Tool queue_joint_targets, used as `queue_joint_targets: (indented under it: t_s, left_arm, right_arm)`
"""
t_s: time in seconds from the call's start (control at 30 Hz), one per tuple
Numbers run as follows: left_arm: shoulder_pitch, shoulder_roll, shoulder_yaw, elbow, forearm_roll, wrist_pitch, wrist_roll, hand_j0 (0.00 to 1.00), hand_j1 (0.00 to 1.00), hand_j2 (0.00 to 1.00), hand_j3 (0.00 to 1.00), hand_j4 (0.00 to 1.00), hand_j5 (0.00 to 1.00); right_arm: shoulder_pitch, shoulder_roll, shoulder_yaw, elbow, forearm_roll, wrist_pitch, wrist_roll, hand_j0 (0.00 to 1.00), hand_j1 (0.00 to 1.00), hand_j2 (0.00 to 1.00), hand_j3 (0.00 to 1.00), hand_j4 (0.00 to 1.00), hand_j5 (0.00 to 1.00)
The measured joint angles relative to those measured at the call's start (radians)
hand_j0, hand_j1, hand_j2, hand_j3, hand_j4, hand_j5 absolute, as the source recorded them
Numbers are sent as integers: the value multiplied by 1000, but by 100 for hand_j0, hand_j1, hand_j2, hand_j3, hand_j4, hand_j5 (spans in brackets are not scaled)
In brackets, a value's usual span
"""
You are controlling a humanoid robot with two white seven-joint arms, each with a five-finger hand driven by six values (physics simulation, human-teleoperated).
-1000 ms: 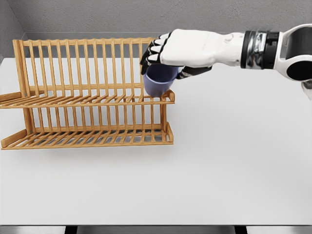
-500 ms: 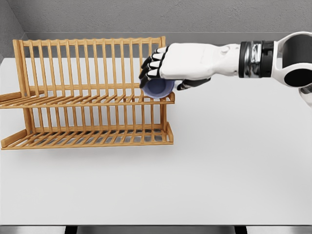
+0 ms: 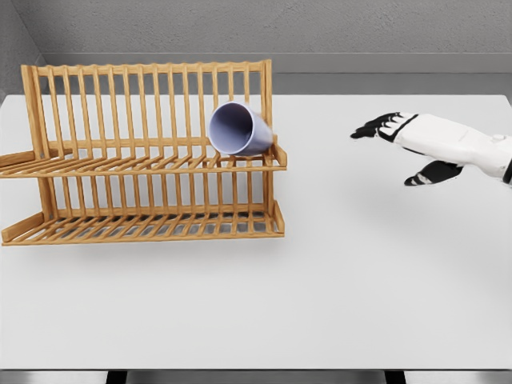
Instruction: Right arm put cup on second shelf
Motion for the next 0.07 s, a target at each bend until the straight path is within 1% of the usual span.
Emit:
queue_joint_targets:
  t_s: [0.07]
  left_arm:
    - [0, 0, 0, 0, 0, 0, 0, 100, 100, 100, 100, 100, 100]
  right_arm:
    - [26, 36, -102, 33, 21, -45, 0, 100, 100, 100, 100, 100, 100]
